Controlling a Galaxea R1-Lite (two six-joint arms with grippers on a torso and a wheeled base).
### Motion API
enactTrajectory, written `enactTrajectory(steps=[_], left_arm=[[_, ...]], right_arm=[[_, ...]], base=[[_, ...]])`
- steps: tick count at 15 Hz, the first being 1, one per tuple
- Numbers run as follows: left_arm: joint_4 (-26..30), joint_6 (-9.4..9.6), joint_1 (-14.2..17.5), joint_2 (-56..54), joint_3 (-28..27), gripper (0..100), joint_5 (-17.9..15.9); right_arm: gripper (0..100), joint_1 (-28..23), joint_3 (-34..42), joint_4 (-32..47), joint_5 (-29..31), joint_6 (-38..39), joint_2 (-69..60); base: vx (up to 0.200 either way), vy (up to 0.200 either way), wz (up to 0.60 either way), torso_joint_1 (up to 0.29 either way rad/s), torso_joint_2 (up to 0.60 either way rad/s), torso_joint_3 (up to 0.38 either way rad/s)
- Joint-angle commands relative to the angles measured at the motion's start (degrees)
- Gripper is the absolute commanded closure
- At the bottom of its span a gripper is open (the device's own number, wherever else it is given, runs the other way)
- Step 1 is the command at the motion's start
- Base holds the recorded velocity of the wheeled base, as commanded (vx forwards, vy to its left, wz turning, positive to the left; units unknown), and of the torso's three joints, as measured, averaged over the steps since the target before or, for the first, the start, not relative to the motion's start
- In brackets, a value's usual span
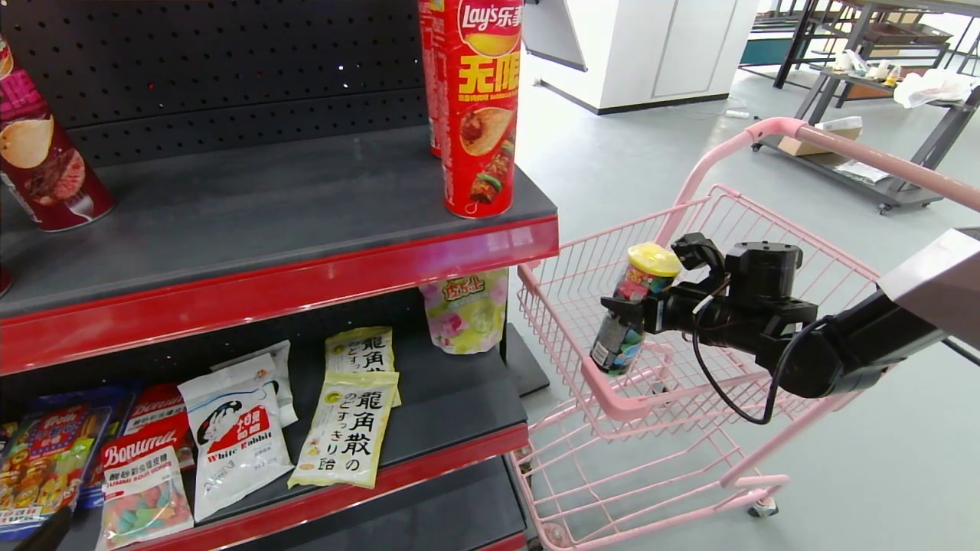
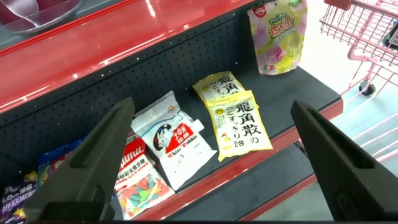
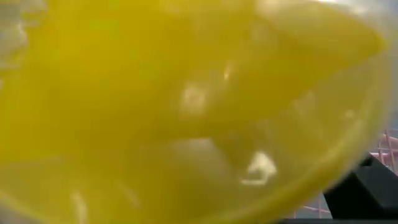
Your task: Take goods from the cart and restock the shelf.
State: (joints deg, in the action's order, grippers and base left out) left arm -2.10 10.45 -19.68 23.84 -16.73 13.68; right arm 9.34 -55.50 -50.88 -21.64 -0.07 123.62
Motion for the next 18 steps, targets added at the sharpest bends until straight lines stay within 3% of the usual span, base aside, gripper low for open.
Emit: enactTrajectory(steps=[1, 4, 8, 11, 13, 14, 16, 17, 18], left_arm=[[0.0, 0.01, 0.0, 0.2, -0.1, 0, 0.0], [0.0, 0.01, 0.0, 0.2, -0.1, 0, 0.0], [0.0, 0.01, 0.0, 0.2, -0.6, 0, 0.0], [0.0, 0.10, 0.0, 0.2, -0.9, 0, 0.0], [0.0, 0.28, -0.1, 0.9, -2.1, 0, -0.3], [-0.1, 0.36, -0.1, 1.6, -2.8, 0, -0.4], [-0.1, 0.36, -0.1, 2.0, -3.0, 0, -0.3], [-0.1, 0.71, 0.0, 1.6, -2.6, 0, -0.3], [-0.2, 0.98, -0.1, 1.6, -2.6, 0, -0.4]], right_arm=[[100, 0.5, -1.1, 0.0, 0.1, 0.0, 0.8], [100, 0.9, -1.0, 0.0, 0.4, -0.2, -0.8], [100, 0.9, 2.9, 1.4, 1.2, -0.4, -12.4], [100, 0.5, 3.0, 9.8, 4.1, -0.4, -24.9], [100, 0.5, 2.7, 22.8, 6.7, -0.5, -37.6], [100, 0.8, 1.6, 33.6, 9.0, -0.5, -44.4], [100, 1.1, 1.2, 52.6, 18.7, -3.3, -55.6], [100, 3.9, 3.9, 60.0, 20.6, -3.5, -62.6], [100, 5.8, 6.8, 60.8, 20.8, -3.5, -67.3]], base=[[0.000, 0.000, 0.00, 0.000, 0.00, 0.000], [0.000, 0.000, 0.00, 0.000, 0.00, 0.000], [0.000, 0.000, 0.00, 0.000, 0.00, 0.000], [0.000, 0.000, 0.00, 0.000, 0.00, 0.000], [0.000, 0.000, 0.00, 0.000, 0.00, 0.000], [0.000, 0.000, 0.00, 0.000, 0.00, 0.000], [0.000, 0.000, 0.00, 0.000, 0.00, 0.000], [0.000, 0.000, 0.00, 0.000, 0.00, 0.000], [0.000, 0.000, 0.00, 0.000, 0.00, 0.000]])
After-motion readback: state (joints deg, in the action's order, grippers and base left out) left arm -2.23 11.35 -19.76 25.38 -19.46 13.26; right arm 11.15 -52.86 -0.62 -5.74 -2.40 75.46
